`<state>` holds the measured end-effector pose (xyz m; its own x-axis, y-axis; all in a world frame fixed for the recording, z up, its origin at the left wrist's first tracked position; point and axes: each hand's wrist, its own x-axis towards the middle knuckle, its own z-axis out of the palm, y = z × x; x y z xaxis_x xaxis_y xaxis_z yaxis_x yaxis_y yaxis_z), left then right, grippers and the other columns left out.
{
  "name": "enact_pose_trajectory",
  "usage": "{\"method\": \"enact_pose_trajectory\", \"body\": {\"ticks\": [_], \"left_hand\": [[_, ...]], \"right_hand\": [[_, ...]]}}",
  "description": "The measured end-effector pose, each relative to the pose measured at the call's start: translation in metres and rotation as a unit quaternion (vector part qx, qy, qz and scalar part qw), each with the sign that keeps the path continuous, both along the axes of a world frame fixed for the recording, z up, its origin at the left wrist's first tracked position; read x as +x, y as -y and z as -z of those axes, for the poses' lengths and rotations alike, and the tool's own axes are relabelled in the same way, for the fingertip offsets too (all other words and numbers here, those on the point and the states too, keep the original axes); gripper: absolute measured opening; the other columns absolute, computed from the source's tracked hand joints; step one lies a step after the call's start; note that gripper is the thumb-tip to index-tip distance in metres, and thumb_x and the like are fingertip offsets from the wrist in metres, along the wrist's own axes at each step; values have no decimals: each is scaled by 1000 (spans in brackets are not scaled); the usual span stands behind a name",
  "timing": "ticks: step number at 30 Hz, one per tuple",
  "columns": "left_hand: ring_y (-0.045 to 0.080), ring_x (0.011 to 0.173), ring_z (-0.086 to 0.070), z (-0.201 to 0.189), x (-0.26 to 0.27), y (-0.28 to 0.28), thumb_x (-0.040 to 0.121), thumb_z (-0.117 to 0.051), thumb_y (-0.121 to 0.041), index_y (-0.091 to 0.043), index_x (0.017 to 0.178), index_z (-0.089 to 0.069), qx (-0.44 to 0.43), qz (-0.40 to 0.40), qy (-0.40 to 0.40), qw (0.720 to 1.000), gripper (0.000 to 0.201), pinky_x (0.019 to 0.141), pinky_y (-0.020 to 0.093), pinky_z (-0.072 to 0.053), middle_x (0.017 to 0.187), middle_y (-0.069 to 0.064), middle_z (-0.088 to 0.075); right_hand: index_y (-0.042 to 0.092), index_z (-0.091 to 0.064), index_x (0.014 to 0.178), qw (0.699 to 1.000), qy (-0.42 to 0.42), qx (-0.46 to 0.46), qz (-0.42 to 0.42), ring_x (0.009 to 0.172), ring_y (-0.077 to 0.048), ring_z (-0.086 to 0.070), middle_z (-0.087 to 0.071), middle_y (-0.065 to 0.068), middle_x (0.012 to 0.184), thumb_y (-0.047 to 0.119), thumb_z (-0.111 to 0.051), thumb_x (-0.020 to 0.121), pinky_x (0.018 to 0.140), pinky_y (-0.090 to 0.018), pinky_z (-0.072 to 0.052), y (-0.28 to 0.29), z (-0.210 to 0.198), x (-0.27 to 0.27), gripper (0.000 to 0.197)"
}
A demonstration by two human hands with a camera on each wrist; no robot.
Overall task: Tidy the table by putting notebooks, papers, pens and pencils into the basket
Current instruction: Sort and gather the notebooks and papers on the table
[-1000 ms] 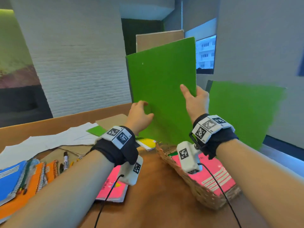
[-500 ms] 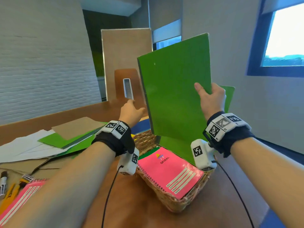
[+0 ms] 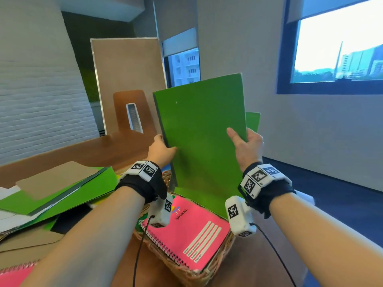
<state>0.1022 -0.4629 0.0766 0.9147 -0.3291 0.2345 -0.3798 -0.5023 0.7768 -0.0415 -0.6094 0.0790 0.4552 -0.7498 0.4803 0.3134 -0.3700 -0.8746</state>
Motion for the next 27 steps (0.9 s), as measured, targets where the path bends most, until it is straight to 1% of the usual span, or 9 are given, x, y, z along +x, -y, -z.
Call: {"method": "enact_pose_trajectory", "body": {"ticks": [2, 4, 6, 9, 14, 18, 22, 25, 27], "left_hand": [[31, 121, -50, 4, 5, 3, 92, -59, -18, -5, 144, -27, -5, 2, -10, 1000, 63, 96, 35, -42, 138, 14, -47], [31, 121, -50, 9, 13, 6, 92, -58, -16, -5, 142, -29, -10, -1, -20, 1000, 59, 97, 36, -43, 137, 13, -48], [32, 119, -51, 14, 21, 6, 92, -57, -14, -5, 139, -33, -18, -8, -29, 999, 54, 97, 38, -44, 135, 14, -50], [32, 116, -53, 18, 33, 4, 92, -57, -12, -4, 134, -37, -18, -15, -34, 999, 47, 97, 40, -45, 131, 15, -53], [29, 118, -53, 14, 46, 2, 92, -58, -11, -6, 132, -40, -50, -10, -14, 999, 44, 101, 43, -44, 130, 12, -55], [30, 116, -53, 15, 50, 7, 92, -57, -9, -7, 130, -42, -55, -9, -5, 998, 41, 100, 45, -45, 126, 11, -56], [30, 116, -53, 24, 49, 14, 93, -56, -7, -6, 127, -44, -55, -9, -14, 998, 37, 100, 45, -44, 126, 12, -56], [32, 113, -54, 27, 49, 21, 92, -54, -4, -6, 123, -45, -52, -3, -26, 998, 33, 98, 46, -46, 123, 14, -57], [33, 112, -54, 28, 49, 24, 91, -53, -3, -6, 122, -45, -37, 2, -33, 999, 32, 96, 47, -46, 123, 15, -57]], "right_hand": [[19, -56, 62, 1000, -5, 7, -10, 57, -13, -45, -59, -8, 64, 21, -66, 85, 64, -30, -47, 0, 4, 3, 25], [23, -50, 58, 1000, -8, 11, -15, 50, -5, -40, -49, 5, 56, 20, -66, 85, 55, -18, -41, 3, 10, 7, 32], [22, -49, 56, 1000, -3, 13, -21, 43, 2, -37, -46, 7, 54, 17, -67, 85, 47, -10, -36, 4, 14, 9, 34], [24, -49, 58, 999, 4, 5, -34, 39, 6, -42, -47, 9, 55, 10, -66, 84, 44, -4, -34, 6, 15, 13, 35], [26, -55, 70, 999, 17, 10, -46, 49, 15, -52, -58, 11, 70, 1, -66, 83, 51, 0, -40, 10, 15, 20, 29], [25, -54, 75, 999, 17, 18, -27, 56, 8, -56, -59, 12, 72, -3, -65, 80, 53, -1, -43, 14, 23, 24, 30], [16, -59, 90, 1000, 17, 20, -4, 67, 6, -56, -59, 15, 76, 4, -71, 78, 58, 0, -44, 20, 28, 25, 20], [17, -58, 97, 999, 24, 20, 22, 70, 9, -55, -58, 15, 80, 13, -75, 77, 60, 2, -42, 25, 26, 24, 27], [14, -59, 103, 998, 29, 16, 46, 74, 2, -57, -60, 11, 86, 17, -76, 77, 69, -3, -46, 27, 24, 23, 31]]}}
